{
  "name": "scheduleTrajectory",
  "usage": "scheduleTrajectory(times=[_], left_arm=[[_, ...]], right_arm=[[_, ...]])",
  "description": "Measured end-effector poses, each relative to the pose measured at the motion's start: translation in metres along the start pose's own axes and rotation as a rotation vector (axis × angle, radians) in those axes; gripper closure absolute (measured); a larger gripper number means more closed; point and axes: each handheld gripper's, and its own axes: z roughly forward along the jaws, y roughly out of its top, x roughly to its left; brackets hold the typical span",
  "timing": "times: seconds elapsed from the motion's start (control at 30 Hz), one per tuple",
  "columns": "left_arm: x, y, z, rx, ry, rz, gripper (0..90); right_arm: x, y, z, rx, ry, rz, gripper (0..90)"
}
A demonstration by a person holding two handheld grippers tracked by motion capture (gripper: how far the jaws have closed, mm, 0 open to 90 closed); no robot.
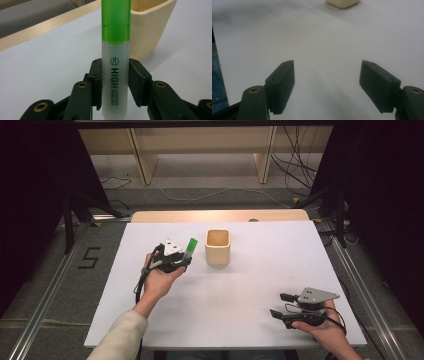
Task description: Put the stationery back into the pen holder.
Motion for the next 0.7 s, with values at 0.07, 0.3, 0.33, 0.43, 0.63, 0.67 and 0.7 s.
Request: scheduleTrajectory(times=[0.07, 0.3, 0.33, 0.43, 0.63, 0.67, 0.7], left_arm=[[0.000, 0.001, 0.001, -0.002, 0.001, 0.001, 66.3], [-0.003, 0.008, 0.004, -0.024, 0.001, 0.004, 66.3], [-0.003, 0.010, 0.005, -0.028, 0.003, 0.004, 66.3], [-0.005, 0.012, 0.007, -0.031, 0.001, 0.009, 66.3], [-0.008, 0.018, 0.012, -0.041, -0.003, 0.013, 66.3], [-0.008, 0.019, 0.012, -0.038, -0.004, 0.016, 66.3], [-0.009, 0.021, 0.013, -0.047, -0.004, 0.010, 66.3]], right_arm=[[0.000, 0.000, 0.000, 0.002, 0.000, -0.002, 29.0], [0.000, 0.000, 0.000, 0.002, 0.001, -0.002, 29.0], [0.000, 0.000, 0.000, 0.002, 0.001, -0.002, 28.9], [0.000, 0.000, 0.000, 0.002, 0.001, -0.003, 29.0], [0.000, 0.000, 0.000, 0.001, 0.002, -0.002, 29.0], [0.000, 0.000, 0.000, 0.001, 0.002, -0.002, 29.0], [0.000, 0.000, 0.000, 0.001, 0.002, -0.001, 29.0]])
